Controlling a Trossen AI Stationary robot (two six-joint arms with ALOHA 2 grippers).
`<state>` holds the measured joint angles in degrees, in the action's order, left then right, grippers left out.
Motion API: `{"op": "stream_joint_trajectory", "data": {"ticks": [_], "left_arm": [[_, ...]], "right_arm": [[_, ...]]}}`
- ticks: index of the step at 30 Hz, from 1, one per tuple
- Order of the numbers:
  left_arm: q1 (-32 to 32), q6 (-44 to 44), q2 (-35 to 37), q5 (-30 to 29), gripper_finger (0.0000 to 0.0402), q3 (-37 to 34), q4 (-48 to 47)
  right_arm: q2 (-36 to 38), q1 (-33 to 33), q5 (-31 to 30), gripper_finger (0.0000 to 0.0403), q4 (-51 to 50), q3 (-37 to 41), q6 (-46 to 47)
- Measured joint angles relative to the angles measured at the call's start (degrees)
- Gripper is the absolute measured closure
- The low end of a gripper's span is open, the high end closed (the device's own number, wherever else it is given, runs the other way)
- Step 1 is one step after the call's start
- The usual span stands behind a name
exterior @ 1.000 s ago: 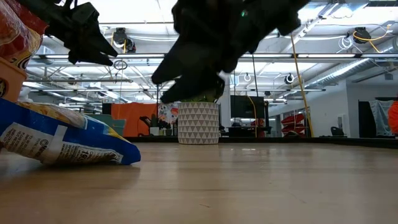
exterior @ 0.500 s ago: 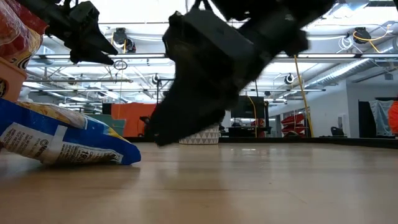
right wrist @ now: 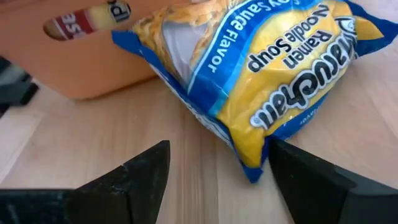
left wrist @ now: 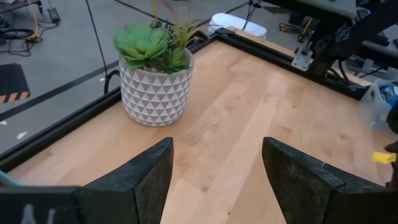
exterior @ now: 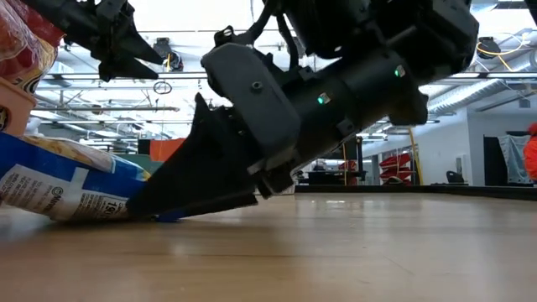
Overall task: Sort Maruchan noodles
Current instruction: Put the blue noodle pack into the transparent bin
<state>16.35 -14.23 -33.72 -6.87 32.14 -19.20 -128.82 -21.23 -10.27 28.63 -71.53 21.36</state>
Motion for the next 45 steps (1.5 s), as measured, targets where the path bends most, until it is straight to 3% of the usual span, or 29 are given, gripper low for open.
{"op": "stream_joint_trajectory", "data": {"ticks": [6, 10, 26, 33, 45], "left_arm": [[-0.8, 0.0, 0.0, 0.1, 0.0151, 0.0, 0.0], [-1.1, 0.1, 0.0, 0.2, 0.0151, 0.0, -0.1], [-1.1, 0.0, 0.0, 0.9, 0.0151, 0.0, -0.3], [-1.1, -1.4, 0.0, 1.5, 0.0151, 0.0, -1.3], [-1.2, -2.9, 0.0, 4.5, 0.0151, 0.0, -1.8]], "right_arm": [[-1.7, 0.6, -0.4, 0.0138, 1.3, 0.0, 0.0], [-1.8, 1.2, -0.2, 0.0165, 3.0, 0.1, 0.1], [-2.0, 3.8, -0.4, 0.0391, 3.8, 0.2, 1.9], [0.5, 3.7, -2.6, 0.0399, 3.0, 0.4, -3.6], [17.5, 3.8, -18.2, 0.0402, -16.2, 0.4, -21.6]]}}
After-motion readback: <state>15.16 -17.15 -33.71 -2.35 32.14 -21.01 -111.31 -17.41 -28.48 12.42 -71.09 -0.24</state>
